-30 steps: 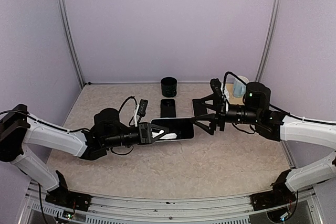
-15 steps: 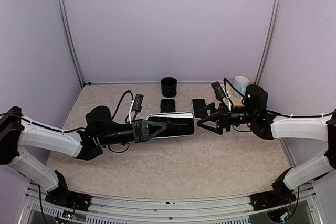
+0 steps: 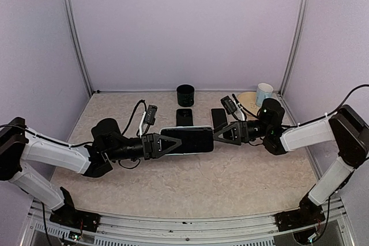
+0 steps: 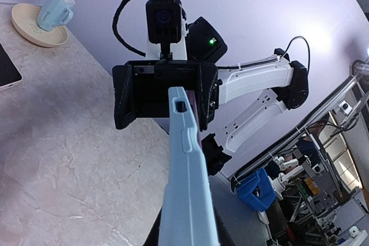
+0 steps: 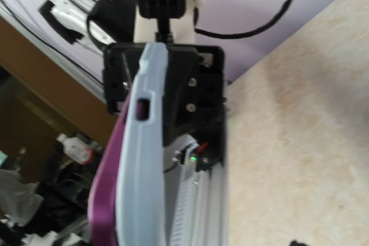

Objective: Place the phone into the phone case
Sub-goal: Press the bottom corners of the phone case.

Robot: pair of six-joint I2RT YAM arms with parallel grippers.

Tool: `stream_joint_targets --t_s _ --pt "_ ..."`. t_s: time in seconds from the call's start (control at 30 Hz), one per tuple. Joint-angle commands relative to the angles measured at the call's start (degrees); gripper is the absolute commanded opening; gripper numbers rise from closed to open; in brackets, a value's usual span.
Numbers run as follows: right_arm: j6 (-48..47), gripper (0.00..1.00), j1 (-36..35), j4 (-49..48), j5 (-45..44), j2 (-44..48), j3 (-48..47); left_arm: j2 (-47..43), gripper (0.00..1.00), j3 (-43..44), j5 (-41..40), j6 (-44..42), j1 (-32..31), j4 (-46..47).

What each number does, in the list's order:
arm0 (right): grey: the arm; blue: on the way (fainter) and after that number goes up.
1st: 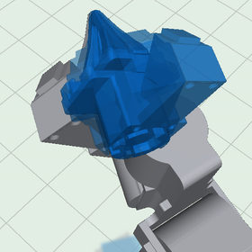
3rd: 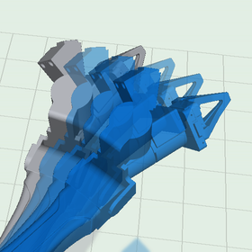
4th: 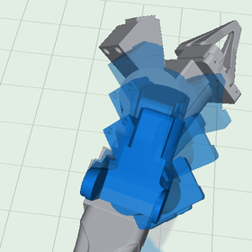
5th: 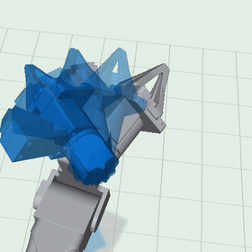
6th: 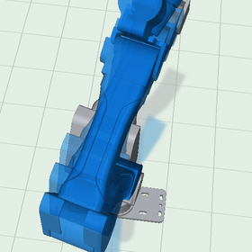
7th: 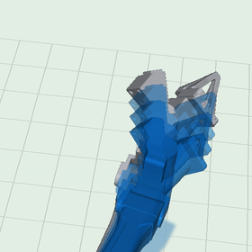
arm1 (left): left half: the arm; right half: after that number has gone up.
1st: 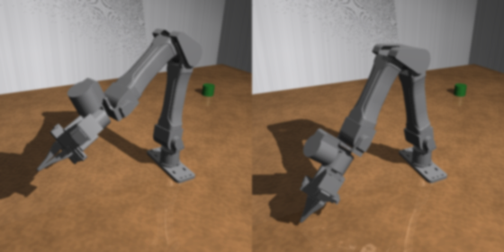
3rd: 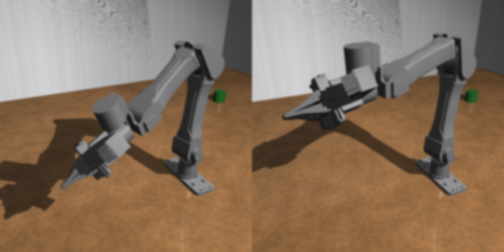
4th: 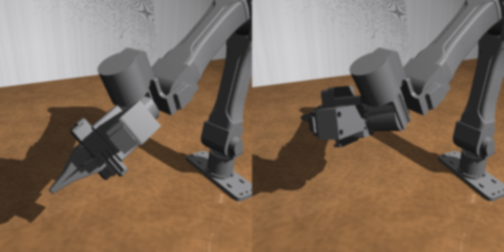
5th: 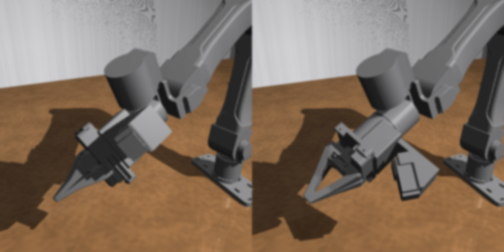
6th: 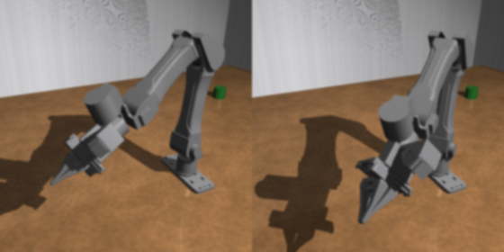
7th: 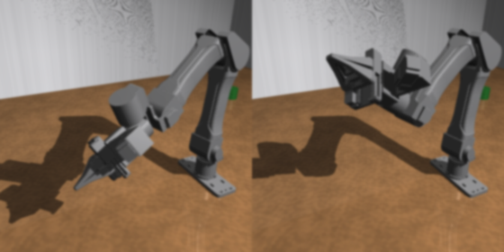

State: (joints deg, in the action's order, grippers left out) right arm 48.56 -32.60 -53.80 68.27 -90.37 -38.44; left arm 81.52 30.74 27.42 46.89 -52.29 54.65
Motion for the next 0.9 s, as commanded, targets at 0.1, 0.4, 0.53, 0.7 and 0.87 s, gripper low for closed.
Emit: stream_joint_targets --t_s 0.1,0.4,0.53,0.7,0.87 --pt "21.2 0.64 0.4 -25.4 4.8 -6.5 -1.5 0.8 0.00 -0.7 1.6 1.3 0.3 8.6" --pt "28.2 0.39 0.4 -34.4 4.5 -11.3 -1.9 2.0 0.00 -1.4 0.2 2.0 0.3 8.8" --pt "28.1 0.34 0.4 -34.6 4.5 -11.7 -1.9 2.7 0.00 -1.5 0.2 2.5 0.3 9.6" --pt "27.9 0.28 0.4 -34.5 4.7 -11.5 -1.9 3.2 0.00 -1.6 -0.1 2.7 0.3 10.0" --pt "27.2 0.23 0.3 -33.5 4.9 -11.5 -1.9 3.3 0.00 -1.5 -0.6 2.9 0.4 10.1"
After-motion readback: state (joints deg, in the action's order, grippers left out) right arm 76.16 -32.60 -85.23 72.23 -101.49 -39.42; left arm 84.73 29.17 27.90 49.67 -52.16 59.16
